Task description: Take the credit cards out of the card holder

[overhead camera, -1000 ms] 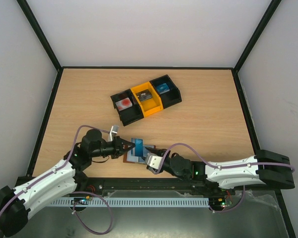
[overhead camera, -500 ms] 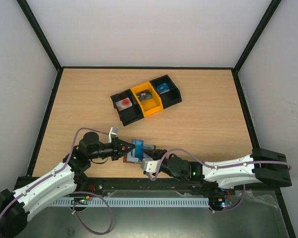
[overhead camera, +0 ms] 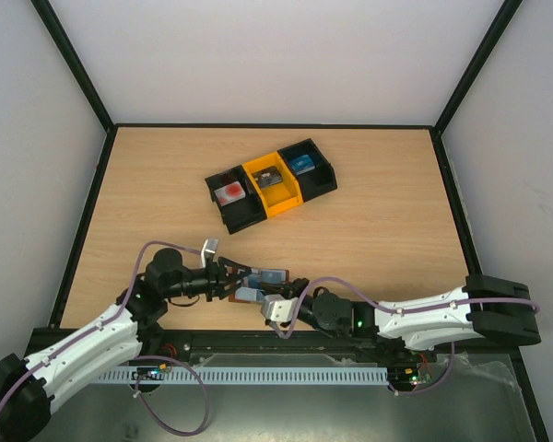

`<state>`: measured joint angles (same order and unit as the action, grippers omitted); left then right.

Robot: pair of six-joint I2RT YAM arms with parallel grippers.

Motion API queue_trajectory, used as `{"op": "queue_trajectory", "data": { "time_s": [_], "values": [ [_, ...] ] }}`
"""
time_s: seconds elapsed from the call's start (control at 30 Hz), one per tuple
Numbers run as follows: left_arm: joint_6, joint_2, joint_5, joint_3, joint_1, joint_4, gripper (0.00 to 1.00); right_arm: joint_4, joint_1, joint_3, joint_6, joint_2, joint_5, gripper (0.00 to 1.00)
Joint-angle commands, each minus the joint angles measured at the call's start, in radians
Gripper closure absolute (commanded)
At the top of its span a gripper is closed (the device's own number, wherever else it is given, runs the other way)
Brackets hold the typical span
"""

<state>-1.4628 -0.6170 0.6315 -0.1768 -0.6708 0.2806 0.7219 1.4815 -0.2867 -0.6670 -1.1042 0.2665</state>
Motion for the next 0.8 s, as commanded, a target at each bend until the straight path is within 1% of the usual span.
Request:
{"op": "queue_trajectory", "data": {
  "time_s": [0.0,0.07,0.17,0.27,0.3,0.4,0.47,0.57,0.67,0.77],
  "values": [
    [0.084,0.040,-0.049,-0.027,0.004,-0.042,0.28,-0.040,0.011,-0.026,0.254,0.049,0.050,0.98],
    [0.127,0.056,-0.082,-0.046,0.005,-0.085,0.23,-0.125,0.009,-0.065,0.375,0.066,0.105,0.98],
    [0.184,0.078,-0.097,-0.069,0.012,-0.103,0.22,-0.238,0.003,-0.107,0.546,0.104,0.208,0.98],
    [0.234,0.093,-0.108,-0.089,0.017,-0.113,0.21,-0.340,-0.031,-0.133,0.662,0.153,0.219,0.98],
    [0.257,0.098,-0.118,-0.097,0.017,-0.125,0.21,-0.363,-0.052,-0.136,0.696,0.172,0.206,0.98],
    [0.370,0.111,-0.197,-0.143,0.017,-0.234,0.21,-0.442,-0.151,-0.155,0.805,0.235,0.133,0.98],
    [0.438,0.117,-0.249,-0.171,0.018,-0.284,0.21,-0.491,-0.203,-0.178,0.842,0.274,0.098,0.98],
    [0.526,0.116,-0.265,-0.192,0.018,-0.322,0.21,-0.560,-0.281,-0.226,0.875,0.315,0.073,0.98],
    [0.616,0.108,-0.273,-0.212,0.019,-0.355,0.21,-0.627,-0.387,-0.285,0.907,0.314,0.014,0.98],
    [0.675,0.093,-0.308,-0.237,0.019,-0.395,0.21,-0.674,-0.508,-0.353,0.942,0.275,-0.117,0.98]
  ]
}}
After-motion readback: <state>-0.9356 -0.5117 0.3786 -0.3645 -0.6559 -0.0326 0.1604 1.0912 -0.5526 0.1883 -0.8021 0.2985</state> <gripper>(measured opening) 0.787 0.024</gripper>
